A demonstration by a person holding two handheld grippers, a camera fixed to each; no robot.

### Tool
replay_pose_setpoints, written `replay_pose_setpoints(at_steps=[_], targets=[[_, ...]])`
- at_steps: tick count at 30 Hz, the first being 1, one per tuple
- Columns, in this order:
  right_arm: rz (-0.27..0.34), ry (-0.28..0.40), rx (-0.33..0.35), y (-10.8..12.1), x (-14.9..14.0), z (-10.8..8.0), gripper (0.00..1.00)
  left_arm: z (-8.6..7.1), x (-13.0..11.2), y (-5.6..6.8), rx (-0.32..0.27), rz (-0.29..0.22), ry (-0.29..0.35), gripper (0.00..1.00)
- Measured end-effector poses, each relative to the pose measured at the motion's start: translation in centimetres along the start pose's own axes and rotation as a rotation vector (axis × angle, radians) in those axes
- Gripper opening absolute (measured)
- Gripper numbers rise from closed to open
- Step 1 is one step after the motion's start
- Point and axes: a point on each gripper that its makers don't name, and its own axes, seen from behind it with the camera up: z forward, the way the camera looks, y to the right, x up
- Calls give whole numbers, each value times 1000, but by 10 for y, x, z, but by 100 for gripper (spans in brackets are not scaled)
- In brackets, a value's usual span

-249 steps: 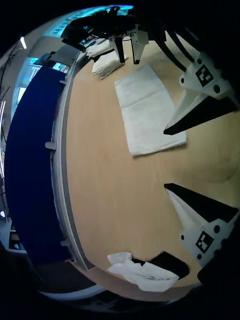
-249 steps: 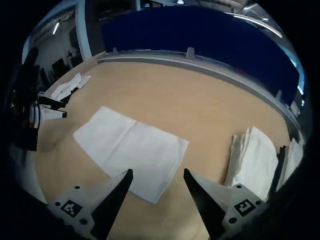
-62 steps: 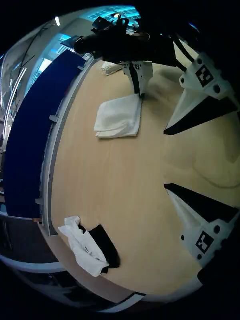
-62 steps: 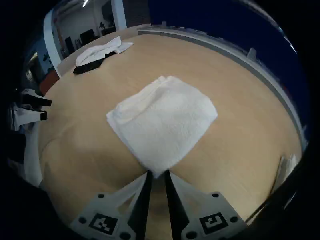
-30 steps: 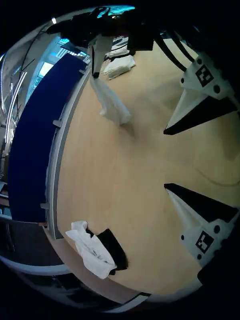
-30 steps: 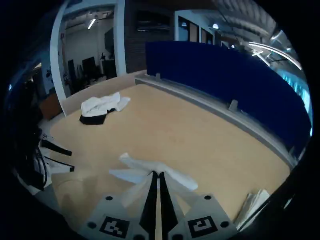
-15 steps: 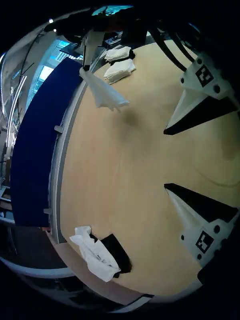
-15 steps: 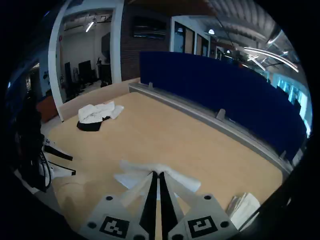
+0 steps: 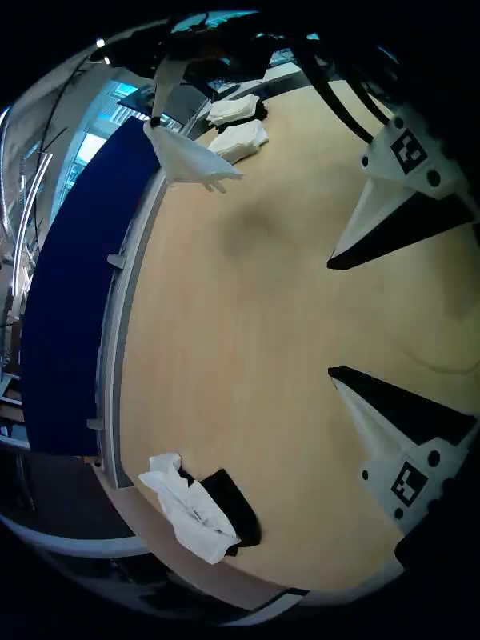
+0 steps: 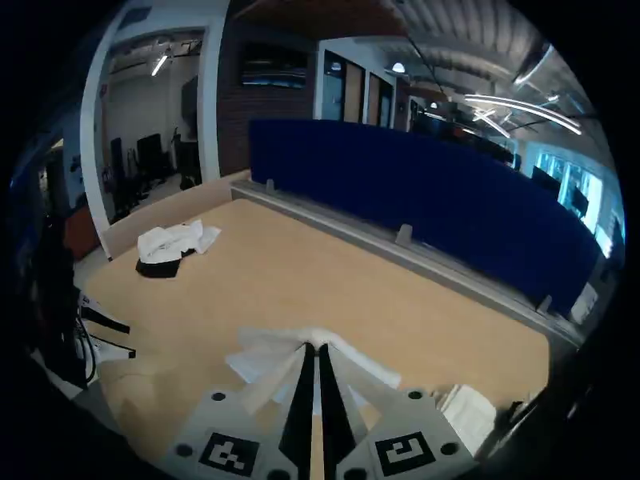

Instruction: Fold towel

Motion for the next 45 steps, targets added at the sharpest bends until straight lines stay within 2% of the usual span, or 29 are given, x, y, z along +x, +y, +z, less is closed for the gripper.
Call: replay_pose_setpoints(at_steps=[9, 20, 31, 38, 45], targets=[[11, 9, -72, 60, 14, -15, 4, -1, 0, 0, -1, 2, -2, 90], [30, -8, -176, 148, 19, -25, 4, 0, -2, -3, 10, 2, -7, 90], [44, -44, -249, 224, 13, -17, 4, 6, 0, -4, 21, 5, -14, 89], [57, -70, -273, 258, 4, -5, 4, 6, 0, -4, 31, 5, -28, 90], [56, -99, -279, 275, -5, 5, 4, 6, -1, -3, 39, 6, -38, 90]])
